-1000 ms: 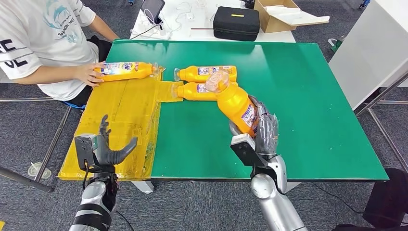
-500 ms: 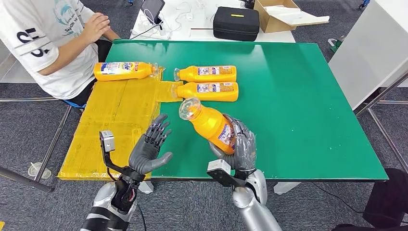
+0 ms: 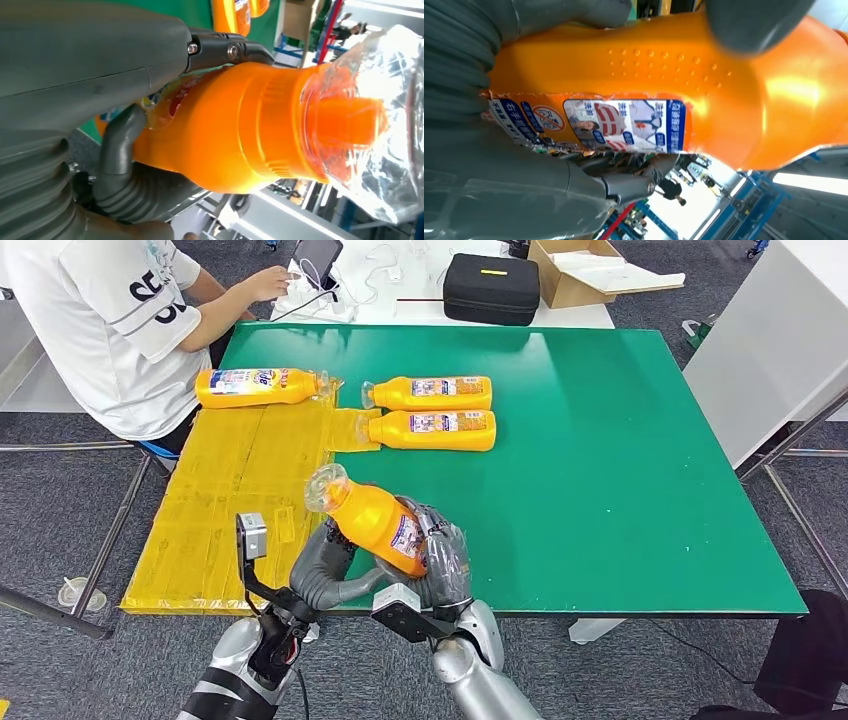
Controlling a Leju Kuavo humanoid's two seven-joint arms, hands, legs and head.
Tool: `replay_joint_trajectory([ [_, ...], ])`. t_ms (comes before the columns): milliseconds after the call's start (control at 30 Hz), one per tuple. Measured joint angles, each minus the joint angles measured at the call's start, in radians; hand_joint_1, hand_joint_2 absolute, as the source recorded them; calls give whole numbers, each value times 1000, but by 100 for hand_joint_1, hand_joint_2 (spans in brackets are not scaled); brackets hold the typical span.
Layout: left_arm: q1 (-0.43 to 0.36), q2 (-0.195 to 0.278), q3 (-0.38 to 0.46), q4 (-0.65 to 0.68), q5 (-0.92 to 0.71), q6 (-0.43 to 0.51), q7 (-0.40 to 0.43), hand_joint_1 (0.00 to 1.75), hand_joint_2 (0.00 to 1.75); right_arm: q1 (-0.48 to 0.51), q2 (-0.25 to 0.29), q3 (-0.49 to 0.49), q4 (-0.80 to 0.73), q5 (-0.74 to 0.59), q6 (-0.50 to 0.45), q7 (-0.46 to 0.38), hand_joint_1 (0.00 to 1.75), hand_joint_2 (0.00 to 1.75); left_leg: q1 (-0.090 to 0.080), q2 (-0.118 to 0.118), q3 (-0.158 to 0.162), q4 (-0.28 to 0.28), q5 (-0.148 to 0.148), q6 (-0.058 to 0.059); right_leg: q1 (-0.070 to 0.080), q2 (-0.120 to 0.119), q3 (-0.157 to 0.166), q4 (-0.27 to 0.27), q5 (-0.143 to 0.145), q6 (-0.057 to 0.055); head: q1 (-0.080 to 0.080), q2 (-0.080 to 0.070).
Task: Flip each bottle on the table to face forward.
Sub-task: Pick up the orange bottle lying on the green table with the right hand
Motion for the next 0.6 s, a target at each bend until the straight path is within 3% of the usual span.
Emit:
replay_joint_trajectory([
  [600, -21, 4, 10, 37, 37, 42, 1, 0, 175, -45, 27, 104, 146, -27, 44, 25, 175, 175, 0, 0, 0, 0, 0, 0, 0, 0, 0, 0, 0, 0, 0, 0],
])
